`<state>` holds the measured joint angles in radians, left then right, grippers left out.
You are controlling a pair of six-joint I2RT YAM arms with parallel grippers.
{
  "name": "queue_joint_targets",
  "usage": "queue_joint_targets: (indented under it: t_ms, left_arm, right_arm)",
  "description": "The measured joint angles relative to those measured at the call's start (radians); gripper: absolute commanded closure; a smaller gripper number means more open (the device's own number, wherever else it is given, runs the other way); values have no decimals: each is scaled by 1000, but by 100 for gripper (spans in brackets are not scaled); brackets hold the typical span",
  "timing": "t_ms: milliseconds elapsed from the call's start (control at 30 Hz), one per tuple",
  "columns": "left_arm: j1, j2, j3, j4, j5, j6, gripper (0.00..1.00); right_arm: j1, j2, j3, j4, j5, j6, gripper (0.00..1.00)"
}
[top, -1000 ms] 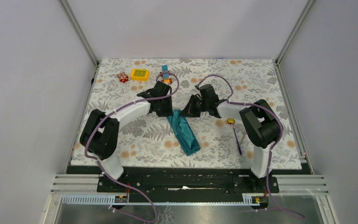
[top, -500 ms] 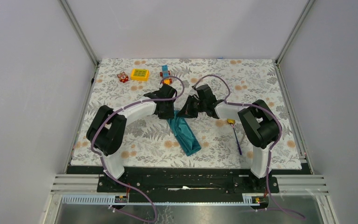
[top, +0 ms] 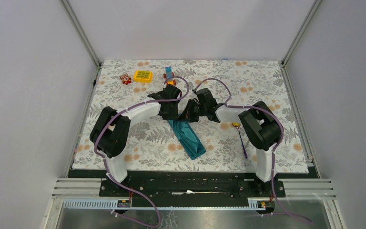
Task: Fold the napkin into a case and place the utensils inside
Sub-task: Stuff the top corner of the smaller-rectangle-folded napkin at the center of the board.
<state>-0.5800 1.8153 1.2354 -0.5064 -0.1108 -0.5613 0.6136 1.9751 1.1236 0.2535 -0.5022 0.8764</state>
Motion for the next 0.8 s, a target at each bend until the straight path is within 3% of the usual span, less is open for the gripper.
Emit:
queue_joint_targets:
  t_ms: [767,800]
  left_arm:
    - [-3,-116,-122,8,0,7,66]
    - [-4,-126,-127,8,0,7,31]
  right_arm:
    - [10,27,0,43,13,42,100]
    - [10,27,0,44,13,41,100]
